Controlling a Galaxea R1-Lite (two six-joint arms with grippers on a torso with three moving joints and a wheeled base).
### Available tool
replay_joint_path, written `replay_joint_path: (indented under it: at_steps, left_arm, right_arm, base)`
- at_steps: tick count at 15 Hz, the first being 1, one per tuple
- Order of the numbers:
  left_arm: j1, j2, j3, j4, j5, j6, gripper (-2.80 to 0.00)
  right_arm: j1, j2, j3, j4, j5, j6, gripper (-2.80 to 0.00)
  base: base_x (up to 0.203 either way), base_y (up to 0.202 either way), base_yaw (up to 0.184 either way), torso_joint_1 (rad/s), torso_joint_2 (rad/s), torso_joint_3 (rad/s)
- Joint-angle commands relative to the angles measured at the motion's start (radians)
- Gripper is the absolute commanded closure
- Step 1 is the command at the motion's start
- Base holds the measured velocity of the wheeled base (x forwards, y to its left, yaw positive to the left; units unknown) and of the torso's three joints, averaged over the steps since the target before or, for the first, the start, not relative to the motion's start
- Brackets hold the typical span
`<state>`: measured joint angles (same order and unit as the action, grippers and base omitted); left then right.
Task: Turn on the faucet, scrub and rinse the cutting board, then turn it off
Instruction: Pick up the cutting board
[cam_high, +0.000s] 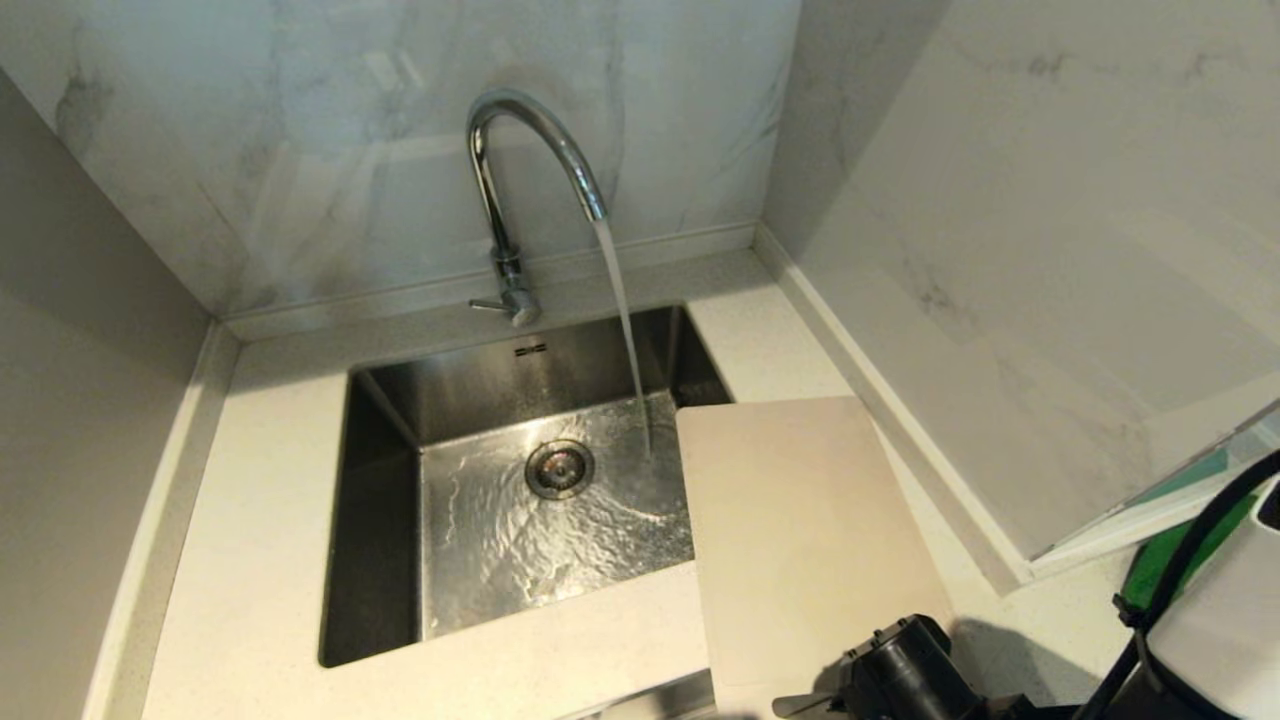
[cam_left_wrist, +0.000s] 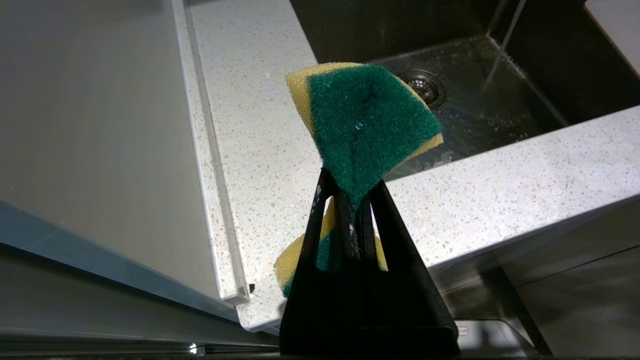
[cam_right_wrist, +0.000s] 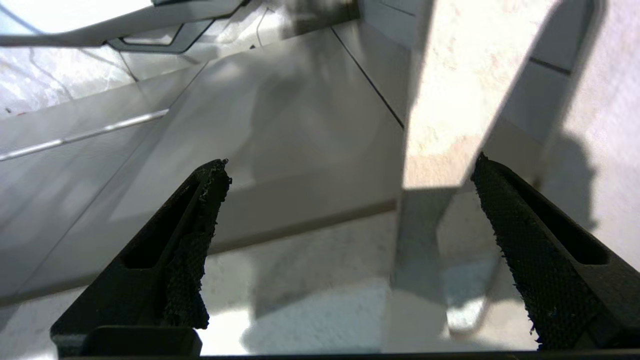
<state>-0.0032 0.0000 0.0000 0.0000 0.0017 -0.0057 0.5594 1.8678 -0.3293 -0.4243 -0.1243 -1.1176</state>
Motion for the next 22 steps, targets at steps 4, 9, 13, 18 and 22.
replay_joint_path:
  at_steps: [4,9,13,18,22]
  left_arm:
    - [0.000,0.000,0.002,0.000,0.000,0.000,0.00]
    - [0.000,0.000,0.002,0.000,0.000,0.000,0.00]
    - [0.000,0.000,0.002,0.000,0.000,0.000,0.00]
    - [0.000,0.000,0.002,0.000,0.000,0.000,0.00]
    - [0.000,0.000,0.002,0.000,0.000,0.000,0.00]
  right_arm:
    - [-0.001,0.098,0.034,-0.088,0.018,-0.007,-2.80]
    - [-0.018,0.209,0.068,-0.233,0.065,-0.007,-2.80]
    - [-0.028,0.266,0.124,-0.344,0.081,-0.007,-2.80]
    - [-0.041,0.279,0.123,-0.345,0.094,-0.009,-2.80]
    - [-0.041,0.280,0.119,-0.346,0.094,-0.010,-2.80]
  base:
    - [0.000,0.000,0.000,0.000,0.00,0.000]
    - [0.000,0.000,0.000,0.000,0.00,0.000]
    - [0.000,0.000,0.000,0.000,0.00,0.000]
    - [0.000,0.000,0.000,0.000,0.00,0.000]
    - [0.000,0.000,0.000,0.000,0.00,0.000]
